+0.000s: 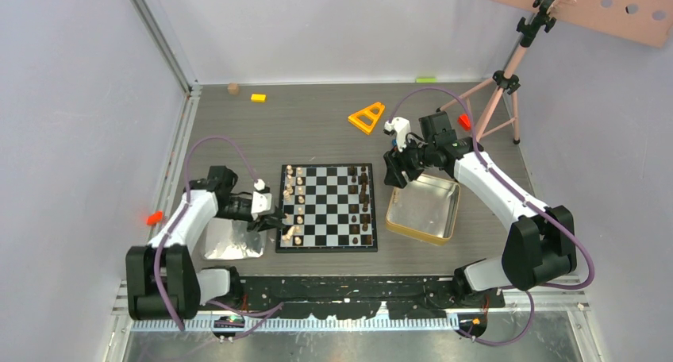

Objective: Set up the chess pieces on the board
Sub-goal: Pick up the chess piece from the storage box.

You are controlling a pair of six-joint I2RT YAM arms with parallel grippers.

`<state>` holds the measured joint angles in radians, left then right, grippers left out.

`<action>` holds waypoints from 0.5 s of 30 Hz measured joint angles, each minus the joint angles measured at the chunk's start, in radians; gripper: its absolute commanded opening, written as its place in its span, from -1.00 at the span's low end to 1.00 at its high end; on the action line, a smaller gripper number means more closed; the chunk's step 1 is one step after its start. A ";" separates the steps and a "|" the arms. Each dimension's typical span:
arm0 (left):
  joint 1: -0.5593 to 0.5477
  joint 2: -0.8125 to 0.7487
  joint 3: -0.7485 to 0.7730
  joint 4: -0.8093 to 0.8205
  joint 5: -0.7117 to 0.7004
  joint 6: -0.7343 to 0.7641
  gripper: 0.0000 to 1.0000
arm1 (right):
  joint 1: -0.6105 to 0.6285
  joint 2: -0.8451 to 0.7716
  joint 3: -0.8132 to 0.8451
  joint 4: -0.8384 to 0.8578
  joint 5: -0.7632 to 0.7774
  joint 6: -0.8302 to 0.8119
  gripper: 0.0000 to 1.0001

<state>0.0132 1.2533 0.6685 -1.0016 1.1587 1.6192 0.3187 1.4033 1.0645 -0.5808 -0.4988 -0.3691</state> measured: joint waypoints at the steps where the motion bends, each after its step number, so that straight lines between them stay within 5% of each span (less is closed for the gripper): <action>1: 0.000 -0.032 0.004 0.007 -0.011 -0.035 -0.37 | 0.000 0.000 0.001 -0.004 0.001 0.000 0.33; 7: -0.002 -0.130 0.127 0.022 -0.073 -0.297 0.13 | 0.000 0.001 0.029 -0.045 0.055 0.006 0.31; 8: -0.002 -0.137 0.153 0.030 -0.084 -0.348 0.32 | 0.000 0.003 0.039 -0.057 0.072 0.008 0.31; 9: -0.002 -0.147 0.173 0.035 -0.093 -0.393 0.79 | 0.000 0.004 0.045 -0.066 0.086 0.009 0.31; 10: -0.002 -0.158 0.195 0.037 -0.102 -0.435 0.97 | 0.000 0.004 0.048 -0.073 0.105 0.010 0.31; 15: -0.002 -0.185 0.272 0.055 -0.116 -0.628 0.99 | -0.003 0.003 0.021 -0.108 0.190 0.021 0.27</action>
<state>0.0113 1.0679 0.9409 -0.9470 1.0431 0.9909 0.3161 1.4067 1.0859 -0.6888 -0.3084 -0.3481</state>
